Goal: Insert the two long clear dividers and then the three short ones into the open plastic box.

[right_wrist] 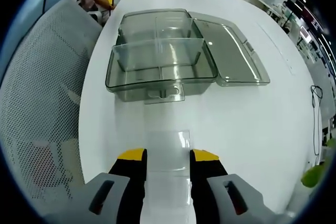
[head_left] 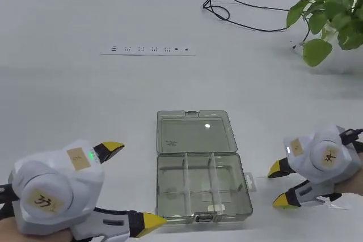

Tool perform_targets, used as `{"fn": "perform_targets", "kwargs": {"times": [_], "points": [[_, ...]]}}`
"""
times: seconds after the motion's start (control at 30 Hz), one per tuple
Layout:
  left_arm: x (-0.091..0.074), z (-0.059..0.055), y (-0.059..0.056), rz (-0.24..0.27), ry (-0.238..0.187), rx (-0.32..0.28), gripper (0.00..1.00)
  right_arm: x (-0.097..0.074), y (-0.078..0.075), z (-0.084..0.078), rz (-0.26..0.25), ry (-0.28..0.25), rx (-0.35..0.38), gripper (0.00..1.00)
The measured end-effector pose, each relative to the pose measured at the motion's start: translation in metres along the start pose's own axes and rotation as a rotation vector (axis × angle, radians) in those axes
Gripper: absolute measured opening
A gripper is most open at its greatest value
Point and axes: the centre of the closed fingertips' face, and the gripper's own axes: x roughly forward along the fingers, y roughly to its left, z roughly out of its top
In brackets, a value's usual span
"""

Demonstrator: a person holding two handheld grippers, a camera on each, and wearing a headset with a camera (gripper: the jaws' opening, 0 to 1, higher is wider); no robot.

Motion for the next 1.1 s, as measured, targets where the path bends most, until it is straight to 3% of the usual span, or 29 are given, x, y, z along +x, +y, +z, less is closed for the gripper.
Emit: {"fn": "perform_targets", "kwargs": {"times": [0.33, 0.57, 0.8, 1.1], "points": [[0.000, 0.000, 0.002, 0.004, -0.008, -0.014, 0.89, 0.000, 0.000, 0.001, -0.007, 0.016, -0.001, 0.32], [-0.003, -0.001, 0.003, 0.001, -0.015, -0.030, 0.89, -0.002, -0.001, 0.002, -0.047, 0.033, -0.009, 0.32], [-0.005, -0.001, 0.006, -0.003, -0.024, -0.035, 0.89, -0.018, -0.015, 0.009, -0.140, -0.024, 0.075, 0.32], [-0.003, 0.004, 0.010, -0.011, -0.048, -0.058, 0.89, -0.043, -0.031, 0.007, -0.242, -0.056, 0.126, 0.32]]}}
